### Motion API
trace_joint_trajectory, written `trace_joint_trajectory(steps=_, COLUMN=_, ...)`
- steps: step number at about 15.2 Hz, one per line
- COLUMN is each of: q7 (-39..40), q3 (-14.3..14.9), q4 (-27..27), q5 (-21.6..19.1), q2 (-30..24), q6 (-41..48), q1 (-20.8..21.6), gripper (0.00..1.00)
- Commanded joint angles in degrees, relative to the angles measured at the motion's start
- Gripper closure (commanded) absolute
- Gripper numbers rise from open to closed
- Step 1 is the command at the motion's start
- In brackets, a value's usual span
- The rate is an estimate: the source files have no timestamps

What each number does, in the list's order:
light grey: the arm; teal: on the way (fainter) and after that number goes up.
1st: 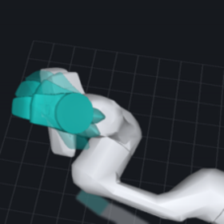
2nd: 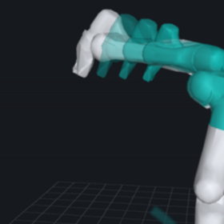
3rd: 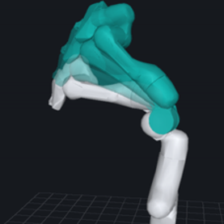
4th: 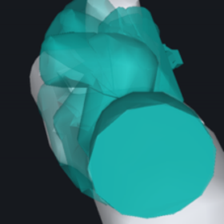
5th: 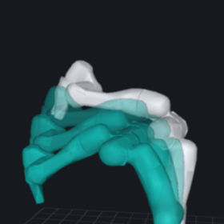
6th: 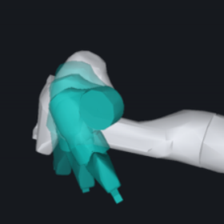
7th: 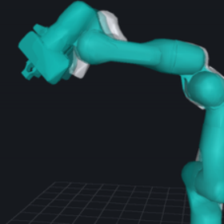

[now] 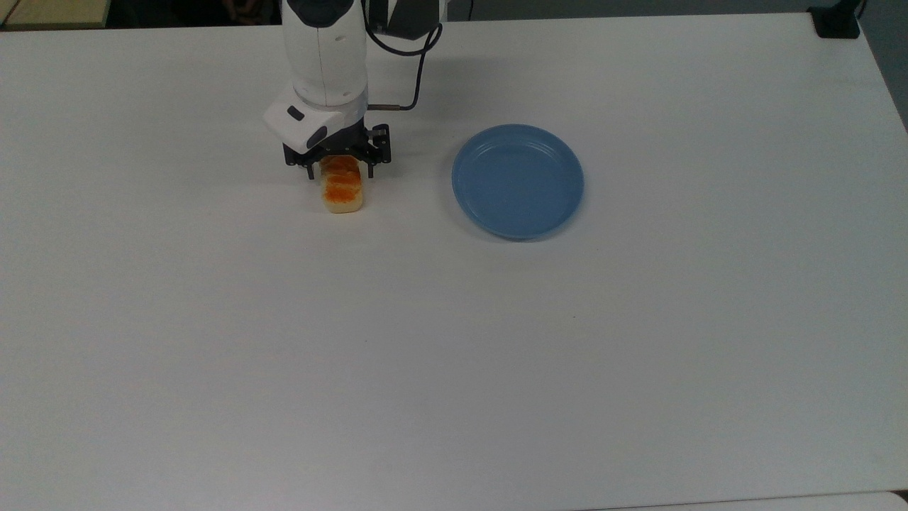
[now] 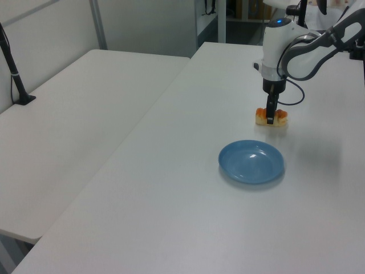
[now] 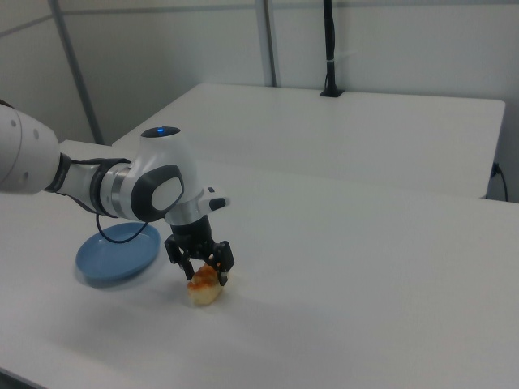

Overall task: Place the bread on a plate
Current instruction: 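Close the gripper on the bread roll, then lift the bread roll and carry it over the blue plate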

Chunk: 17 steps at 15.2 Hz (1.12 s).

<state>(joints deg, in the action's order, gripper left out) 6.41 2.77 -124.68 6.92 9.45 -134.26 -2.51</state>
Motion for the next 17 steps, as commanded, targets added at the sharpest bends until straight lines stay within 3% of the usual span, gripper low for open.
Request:
trace_joint_trajectory(steps=1, q7=-0.34, q3=0.13, q4=-0.47, q5=0.9, q2=0.05, q6=-0.47, q1=0.66, gripper=0.6)
trace_joint_trajectory(steps=3, q7=-1.48, q3=0.05, q4=-0.39, q5=0.9, q2=-0.3, q6=-0.3, q1=0.66, gripper=0.69)
trace_joint_trajectory(steps=6, q7=-3.5, q3=-0.65, q4=-0.12, q5=0.81, q2=-3.1, q6=1.63, q1=0.75, gripper=0.71)
trace_joint_trajectory(steps=11, q7=-8.15, q3=-6.79, q4=0.32, q5=0.11, q2=-8.74, q6=9.8, q1=1.01, gripper=0.71)
trace_joint_trajectory(steps=13, q7=-11.4, q3=-8.3, q4=2.15, q5=-0.42, q2=-9.01, q6=12.61, q1=3.2, gripper=0.71)
trace_joint_trajectory(steps=17, q7=-21.77, q3=-8.3, q4=7.25, q5=-3.23, q2=-6.12, q6=13.59, q1=10.4, gripper=0.71)
